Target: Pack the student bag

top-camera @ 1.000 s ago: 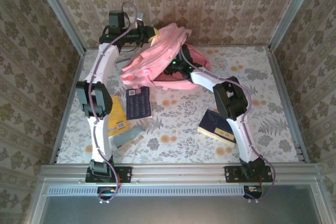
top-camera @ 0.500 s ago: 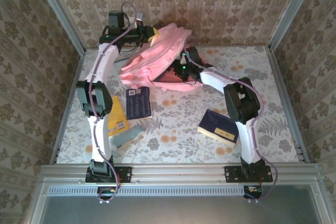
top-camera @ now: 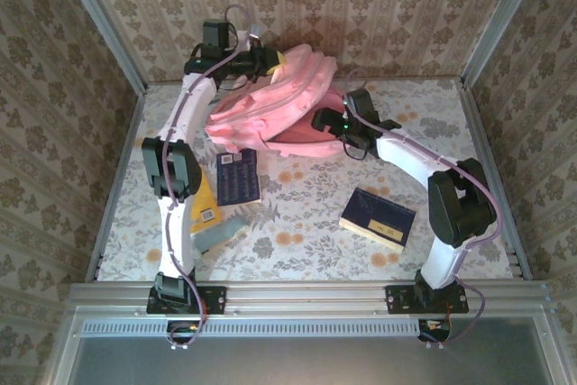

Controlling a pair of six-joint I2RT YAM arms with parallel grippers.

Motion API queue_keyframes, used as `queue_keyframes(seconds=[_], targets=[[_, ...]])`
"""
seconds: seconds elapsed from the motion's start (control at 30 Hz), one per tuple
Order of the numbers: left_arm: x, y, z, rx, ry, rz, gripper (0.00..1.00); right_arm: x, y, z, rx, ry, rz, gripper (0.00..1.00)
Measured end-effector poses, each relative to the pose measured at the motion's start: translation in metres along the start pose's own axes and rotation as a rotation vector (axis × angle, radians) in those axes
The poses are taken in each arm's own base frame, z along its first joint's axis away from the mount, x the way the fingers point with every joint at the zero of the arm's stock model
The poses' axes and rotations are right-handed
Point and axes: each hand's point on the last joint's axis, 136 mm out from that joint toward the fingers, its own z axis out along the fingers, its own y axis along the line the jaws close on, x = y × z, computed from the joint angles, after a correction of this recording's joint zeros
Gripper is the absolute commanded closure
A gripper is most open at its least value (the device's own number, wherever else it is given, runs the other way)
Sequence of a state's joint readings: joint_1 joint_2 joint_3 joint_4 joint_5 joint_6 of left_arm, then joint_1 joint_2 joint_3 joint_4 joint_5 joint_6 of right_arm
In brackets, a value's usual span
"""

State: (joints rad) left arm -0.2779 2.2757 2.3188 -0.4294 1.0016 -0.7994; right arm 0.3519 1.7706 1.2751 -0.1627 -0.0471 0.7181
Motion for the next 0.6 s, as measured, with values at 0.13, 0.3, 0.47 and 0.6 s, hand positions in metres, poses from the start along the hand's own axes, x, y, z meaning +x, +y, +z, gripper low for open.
queue_keyframes(seconds=[0.13,0.3,0.47,0.6], targets=[[0.008,0.003,0.013,-0.002,0.027,0.005,1.0,-0.007,-0.057,0.005,0.145,-0.004,0.08,0.03],[0.012,0.007,0.013,-0.013,0.039,0.007,1.0,-0.026,-0.104,0.008,0.28,-0.033,0.146,0.06],[0.01,0.005,0.012,-0.013,0.037,0.015,1.0,-0.048,-0.11,0.039,0.268,-0.016,0.19,0.19],[0.007,0.004,0.015,-0.008,0.032,0.027,1.0,-0.039,-0.114,0.068,0.241,0.042,0.223,0.39]])
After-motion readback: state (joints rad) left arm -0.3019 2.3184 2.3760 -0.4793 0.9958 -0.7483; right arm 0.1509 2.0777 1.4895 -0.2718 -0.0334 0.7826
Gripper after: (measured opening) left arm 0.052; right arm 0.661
